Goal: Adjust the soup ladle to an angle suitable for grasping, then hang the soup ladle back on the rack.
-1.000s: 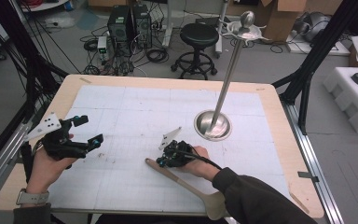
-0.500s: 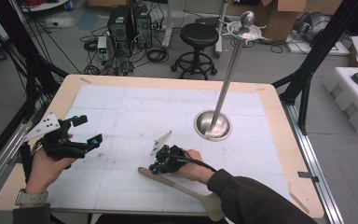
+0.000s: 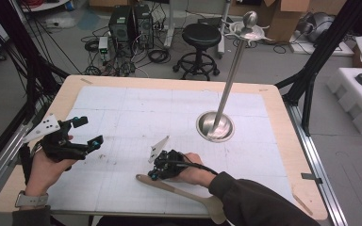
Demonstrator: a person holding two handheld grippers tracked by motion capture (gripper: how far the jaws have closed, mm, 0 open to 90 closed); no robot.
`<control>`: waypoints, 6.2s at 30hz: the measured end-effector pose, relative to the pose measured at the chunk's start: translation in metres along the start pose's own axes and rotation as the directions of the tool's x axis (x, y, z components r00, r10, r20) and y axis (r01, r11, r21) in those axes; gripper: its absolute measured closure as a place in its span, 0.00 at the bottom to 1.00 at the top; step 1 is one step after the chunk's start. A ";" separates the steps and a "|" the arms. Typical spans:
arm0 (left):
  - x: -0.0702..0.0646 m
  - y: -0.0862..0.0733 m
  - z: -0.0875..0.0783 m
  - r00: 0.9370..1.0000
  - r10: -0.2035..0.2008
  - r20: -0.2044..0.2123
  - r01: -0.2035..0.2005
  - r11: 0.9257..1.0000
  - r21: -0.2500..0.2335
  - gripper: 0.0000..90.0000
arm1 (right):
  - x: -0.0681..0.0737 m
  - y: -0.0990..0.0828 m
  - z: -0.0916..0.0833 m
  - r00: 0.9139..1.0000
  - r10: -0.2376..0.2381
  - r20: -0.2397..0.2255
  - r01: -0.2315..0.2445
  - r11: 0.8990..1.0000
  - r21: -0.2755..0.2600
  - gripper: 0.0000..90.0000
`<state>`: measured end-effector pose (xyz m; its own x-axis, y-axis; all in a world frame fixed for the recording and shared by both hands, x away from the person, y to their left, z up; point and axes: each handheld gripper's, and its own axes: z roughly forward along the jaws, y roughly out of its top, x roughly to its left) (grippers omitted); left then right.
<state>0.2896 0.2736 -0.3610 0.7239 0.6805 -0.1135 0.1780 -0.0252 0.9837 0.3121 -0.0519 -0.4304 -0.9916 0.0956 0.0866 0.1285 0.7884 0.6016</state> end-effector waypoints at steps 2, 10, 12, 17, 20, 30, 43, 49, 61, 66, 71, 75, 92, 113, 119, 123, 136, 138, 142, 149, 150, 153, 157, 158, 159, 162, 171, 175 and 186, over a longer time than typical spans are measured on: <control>0.000 0.000 -0.001 1.000 0.000 -0.002 0.000 1.000 0.001 0.02 | -0.001 0.000 -0.004 1.000 0.019 0.007 -0.019 1.000 -0.007 1.00; 0.002 0.001 -0.002 1.000 -0.001 -0.005 0.001 1.000 -0.006 0.02 | 0.002 -0.003 -0.031 0.997 0.054 0.046 -0.052 0.998 -0.037 1.00; 0.002 0.001 -0.003 1.000 0.000 -0.005 0.000 1.000 -0.005 0.02 | 0.004 -0.004 -0.038 0.997 0.046 0.058 -0.044 0.998 -0.045 0.97; 0.002 0.001 -0.003 1.000 -0.002 -0.003 0.002 1.000 -0.006 0.02 | 0.014 -0.012 -0.056 0.996 0.061 0.065 -0.058 0.997 -0.054 0.73; 0.002 0.001 -0.003 1.000 -0.002 -0.001 0.002 1.000 -0.006 0.02 | 0.021 -0.018 -0.064 0.993 0.075 0.087 -0.072 0.997 -0.042 0.60; 0.004 -0.001 -0.006 1.000 -0.016 0.007 0.016 1.000 -0.020 0.02 | 0.038 -0.045 -0.084 0.974 0.202 0.103 -0.202 0.979 -0.016 0.18; 0.000 0.000 -0.002 1.000 -0.006 0.015 0.006 1.000 -0.008 0.02 | 0.051 -0.058 -0.080 0.983 0.139 0.116 -0.154 0.979 0.134 0.10; -0.002 0.001 -0.001 1.000 -0.006 0.018 0.006 1.000 -0.009 0.02 | 0.051 -0.062 -0.079 0.981 0.139 0.138 -0.163 0.969 0.184 0.11; 0.001 0.001 -0.003 1.000 -0.012 0.018 0.012 1.000 -0.019 0.02 | 0.052 -0.062 -0.066 0.987 0.094 0.130 -0.133 0.932 0.337 0.39; 0.003 0.001 -0.004 1.000 -0.015 0.014 0.015 1.000 -0.020 0.02 | 0.054 -0.061 -0.065 0.986 0.083 0.142 -0.129 0.926 0.356 0.55; 0.004 0.000 -0.006 1.000 -0.015 0.009 0.015 1.000 -0.021 0.02 | 0.055 -0.058 -0.064 0.983 0.085 0.160 -0.140 0.918 0.370 0.64; 0.004 0.000 -0.005 1.000 -0.018 0.006 0.018 1.000 -0.020 0.02 | 0.061 -0.056 -0.061 0.980 0.087 0.178 -0.150 0.912 0.382 0.72; 0.000 0.001 0.001 1.000 -0.010 0.010 0.010 1.000 -0.007 0.02 | 0.060 -0.064 -0.068 0.974 0.133 0.183 -0.187 0.928 0.322 0.86; 0.001 0.002 -0.001 1.000 -0.009 0.006 0.010 1.000 -0.015 0.02 | 0.042 -0.082 -0.113 0.957 0.253 0.146 -0.250 0.968 -0.039 0.86; 0.001 0.003 -0.002 1.000 -0.006 0.004 0.007 1.000 -0.017 0.02 | 0.039 -0.090 -0.128 0.956 0.259 0.141 -0.236 0.959 -0.157 0.86; 0.001 0.003 -0.002 1.000 -0.004 0.005 0.004 1.000 -0.018 0.02 | 0.035 -0.098 -0.141 0.946 0.283 0.160 -0.240 0.939 -0.246 0.86; 0.000 0.003 -0.001 1.000 -0.005 0.004 0.005 1.000 -0.016 0.02 | 0.030 -0.131 -0.177 0.895 0.370 0.249 -0.199 0.830 -0.520 0.86; 0.000 0.003 -0.001 1.000 -0.005 0.003 0.006 1.000 -0.015 0.02 | 0.030 -0.135 -0.182 0.885 0.385 0.264 -0.193 0.816 -0.545 0.86; 0.000 0.003 -0.002 1.000 -0.004 0.003 0.004 1.000 -0.016 0.02 | 0.031 -0.142 -0.191 0.866 0.410 0.286 -0.173 0.782 -0.598 0.86; 0.000 0.003 -0.002 1.000 -0.003 0.002 0.003 1.000 -0.016 0.02 | 0.029 -0.158 -0.208 0.829 0.462 0.315 -0.153 0.730 -0.666 0.86; 0.000 0.003 -0.002 1.000 -0.004 0.001 0.004 1.000 -0.015 0.02 | 0.028 -0.160 -0.210 0.820 0.475 0.319 -0.154 0.721 -0.676 0.86; -0.002 0.004 -0.001 1.000 0.001 0.006 -0.001 1.000 -0.012 0.02 | 0.023 -0.166 -0.216 0.803 0.491 0.338 -0.146 0.711 -0.688 0.86; -0.002 0.004 -0.001 1.000 0.004 0.006 -0.004 1.000 -0.014 0.02 | 0.015 -0.170 -0.224 0.788 0.500 0.360 -0.131 0.707 -0.695 0.86; -0.002 0.004 -0.001 1.000 0.004 0.005 -0.004 1.000 -0.013 0.02 | 0.013 -0.171 -0.226 0.788 0.500 0.359 -0.131 0.706 -0.696 0.86; -0.002 0.004 -0.002 1.000 0.004 0.005 -0.004 1.000 -0.011 0.02 | 0.012 -0.171 -0.228 0.788 0.500 0.358 -0.132 0.706 -0.696 0.86; -0.001 0.004 -0.002 1.000 0.003 0.005 -0.003 1.000 -0.011 0.02 | 0.009 -0.173 -0.234 0.782 0.509 0.360 -0.128 0.697 -0.706 0.86; -0.001 0.004 -0.001 1.000 0.004 0.003 -0.004 1.000 -0.010 0.02 | 0.006 -0.179 -0.256 0.766 0.521 0.377 -0.100 0.676 -0.730 0.86; -0.001 0.003 -0.001 1.000 0.003 0.003 -0.003 1.000 -0.006 0.02 | 0.004 -0.182 -0.265 0.765 0.523 0.376 -0.087 0.663 -0.744 0.86; -0.002 0.003 0.000 1.000 0.002 0.007 -0.002 1.000 -0.006 0.02 | -0.001 -0.183 -0.292 0.762 0.513 0.394 -0.040 0.645 -0.763 0.86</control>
<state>0.2887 0.2726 -0.3576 0.7290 0.6753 -0.1123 0.1726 -0.0226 0.9847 0.2928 -0.3736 -0.3081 -0.6939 0.7174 0.0617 0.1306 0.0412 0.9906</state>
